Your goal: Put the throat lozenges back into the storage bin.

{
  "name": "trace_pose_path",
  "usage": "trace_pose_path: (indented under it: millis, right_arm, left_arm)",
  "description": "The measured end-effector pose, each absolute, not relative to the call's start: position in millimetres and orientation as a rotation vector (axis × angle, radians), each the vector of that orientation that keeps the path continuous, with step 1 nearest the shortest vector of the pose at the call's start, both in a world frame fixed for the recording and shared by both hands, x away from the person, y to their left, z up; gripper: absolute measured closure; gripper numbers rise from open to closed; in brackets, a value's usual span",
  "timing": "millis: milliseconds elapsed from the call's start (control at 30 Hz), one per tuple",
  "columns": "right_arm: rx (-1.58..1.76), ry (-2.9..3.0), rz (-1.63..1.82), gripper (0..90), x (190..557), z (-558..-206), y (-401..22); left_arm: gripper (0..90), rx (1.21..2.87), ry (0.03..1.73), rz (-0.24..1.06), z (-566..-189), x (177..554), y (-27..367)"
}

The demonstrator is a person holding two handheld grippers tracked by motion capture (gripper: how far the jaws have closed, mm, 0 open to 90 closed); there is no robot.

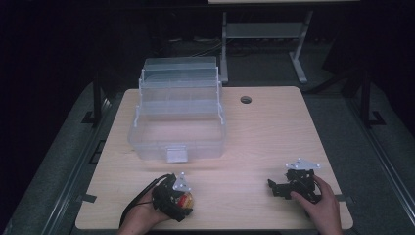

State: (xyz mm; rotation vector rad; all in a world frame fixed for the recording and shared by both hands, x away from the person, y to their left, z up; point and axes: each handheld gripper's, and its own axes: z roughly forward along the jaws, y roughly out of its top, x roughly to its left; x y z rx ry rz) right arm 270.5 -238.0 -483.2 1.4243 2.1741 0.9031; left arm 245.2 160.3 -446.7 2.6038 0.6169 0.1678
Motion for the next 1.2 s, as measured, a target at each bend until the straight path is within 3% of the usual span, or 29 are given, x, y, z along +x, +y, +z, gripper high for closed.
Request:
trace_pose_path:
  millis: [1200]
  right_arm:
    - [1.425,2.174,0.904,0.0,270.5,-483.2,-238.0]
  left_arm:
    - [19.4,2.537,0.705,0.180,-419.3,256.5,182.3]
